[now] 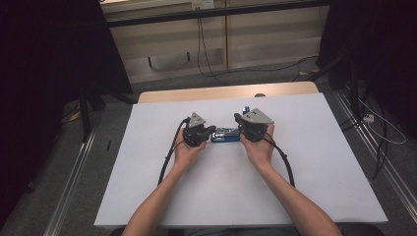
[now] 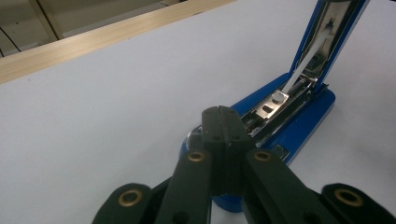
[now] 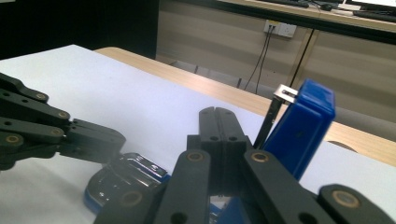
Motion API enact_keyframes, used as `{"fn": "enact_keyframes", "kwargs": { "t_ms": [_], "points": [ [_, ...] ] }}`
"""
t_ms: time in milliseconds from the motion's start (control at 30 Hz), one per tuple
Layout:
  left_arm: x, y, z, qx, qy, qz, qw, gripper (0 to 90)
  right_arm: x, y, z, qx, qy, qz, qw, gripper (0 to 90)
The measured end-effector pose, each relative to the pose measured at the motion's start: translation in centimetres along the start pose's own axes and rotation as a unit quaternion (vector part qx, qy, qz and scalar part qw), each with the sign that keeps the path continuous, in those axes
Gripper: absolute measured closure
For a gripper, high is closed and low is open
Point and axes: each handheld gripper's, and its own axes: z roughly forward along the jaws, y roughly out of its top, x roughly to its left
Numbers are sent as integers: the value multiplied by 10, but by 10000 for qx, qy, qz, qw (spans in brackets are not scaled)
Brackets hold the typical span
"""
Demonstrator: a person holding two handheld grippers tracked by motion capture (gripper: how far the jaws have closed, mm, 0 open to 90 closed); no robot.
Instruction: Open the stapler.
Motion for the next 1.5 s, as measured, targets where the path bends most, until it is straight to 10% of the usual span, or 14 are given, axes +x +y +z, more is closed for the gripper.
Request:
{"fn": "enact_keyframes", "kwargs": {
  "t_ms": [1000,1500],
  "points": [
    [-1,0,0,6,15,19,10000,900,-44,-7,-21,99,-306,305,9990,900],
    [-1,0,0,16,17,17,10000,900,-60,-11,-28,285,-103,390,9988,900]
  ]
}}
